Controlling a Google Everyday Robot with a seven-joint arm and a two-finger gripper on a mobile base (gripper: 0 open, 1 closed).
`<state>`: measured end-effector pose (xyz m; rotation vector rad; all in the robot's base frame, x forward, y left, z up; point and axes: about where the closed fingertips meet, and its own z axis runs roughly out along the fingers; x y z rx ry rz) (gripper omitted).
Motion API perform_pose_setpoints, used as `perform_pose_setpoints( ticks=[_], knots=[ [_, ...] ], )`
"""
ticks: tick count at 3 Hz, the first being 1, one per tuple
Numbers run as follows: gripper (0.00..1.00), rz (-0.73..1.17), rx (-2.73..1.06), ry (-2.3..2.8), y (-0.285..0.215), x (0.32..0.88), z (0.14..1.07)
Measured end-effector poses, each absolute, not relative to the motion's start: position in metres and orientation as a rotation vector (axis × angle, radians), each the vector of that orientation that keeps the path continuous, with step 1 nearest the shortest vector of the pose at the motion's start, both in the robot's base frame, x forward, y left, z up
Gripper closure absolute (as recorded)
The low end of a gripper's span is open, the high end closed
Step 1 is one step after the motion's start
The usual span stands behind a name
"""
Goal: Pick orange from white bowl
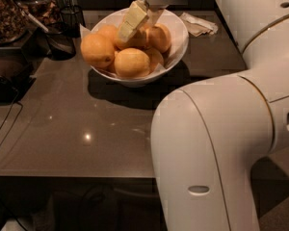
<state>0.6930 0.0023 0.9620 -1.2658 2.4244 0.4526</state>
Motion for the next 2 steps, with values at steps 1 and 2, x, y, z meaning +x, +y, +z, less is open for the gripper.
perform_pose_setpoints(
  ticks=[1,2],
  knots=[
    [0.37,0.481,-1.286,2.426,0.0087,0.6937,0.9570],
    [0.40,0.482,-1.286,2.427,0.0087,0.6938,0.9587]
  ],
)
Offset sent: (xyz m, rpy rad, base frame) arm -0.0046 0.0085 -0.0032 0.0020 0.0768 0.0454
